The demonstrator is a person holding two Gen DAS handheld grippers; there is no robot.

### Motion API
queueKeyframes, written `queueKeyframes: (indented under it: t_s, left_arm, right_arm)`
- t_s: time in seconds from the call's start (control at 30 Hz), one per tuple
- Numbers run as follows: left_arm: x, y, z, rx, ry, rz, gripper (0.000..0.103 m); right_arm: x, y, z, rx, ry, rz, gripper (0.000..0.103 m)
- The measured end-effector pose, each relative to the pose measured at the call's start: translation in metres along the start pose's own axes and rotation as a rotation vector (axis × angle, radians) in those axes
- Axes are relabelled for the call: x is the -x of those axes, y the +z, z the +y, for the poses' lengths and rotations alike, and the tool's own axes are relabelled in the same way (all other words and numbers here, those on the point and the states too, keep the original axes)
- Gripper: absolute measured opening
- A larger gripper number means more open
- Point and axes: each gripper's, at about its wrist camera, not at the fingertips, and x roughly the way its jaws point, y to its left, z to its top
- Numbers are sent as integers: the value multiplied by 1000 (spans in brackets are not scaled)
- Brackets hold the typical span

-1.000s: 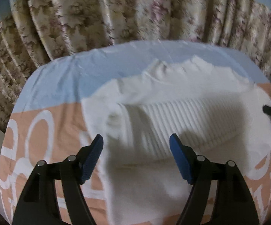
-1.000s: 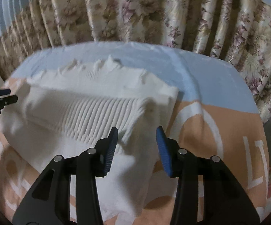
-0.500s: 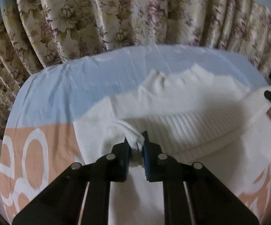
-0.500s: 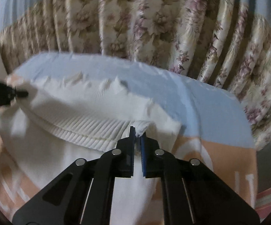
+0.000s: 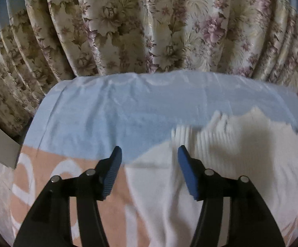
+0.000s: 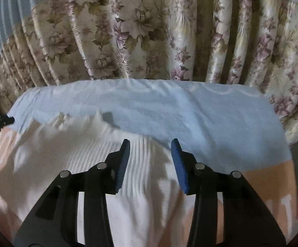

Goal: Fold small clothes

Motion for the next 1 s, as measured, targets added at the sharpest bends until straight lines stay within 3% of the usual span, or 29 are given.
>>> queueKeyframes:
  t_s: [0.2,0.37,0.4,0.43,0.47,0.53,0.57,0.7,0.9,1.0]
  left_arm:
    - [30,-84,-13,-53,-42,53,62]
    - [33,-119,-25,-64,-73,80,61]
    - [29,-123,-26,-63,-84,89,57]
    - [26,-125,-26,-50,-101,100,35]
    - [22,-126,-24,-24,-146,120,15]
    - [19,-127,-19,40,-189,132,11]
    - [19,-128,-17,59,-192,132,8]
    - [32,-137,-17,81,-168,107,7]
    - [31,-151,-17,75,-161,119,8]
    - [35,-144,-16,53,-124,110,18]
  right_arm:
    - [44,-63,8,28,48,28,48]
    - [60,-109,10,-28,77,101,50]
    - [60,-116,10,-40,82,111,49]
    - [60,-122,11,-54,92,115,41]
    - [61,-124,11,-61,100,113,24]
    - [62,-126,15,-68,113,97,8]
    - [64,-125,16,-64,118,79,8]
    - [77,-124,22,-24,100,26,8]
    - [59,-140,7,-16,53,98,8]
    - [56,-141,13,15,30,100,11]
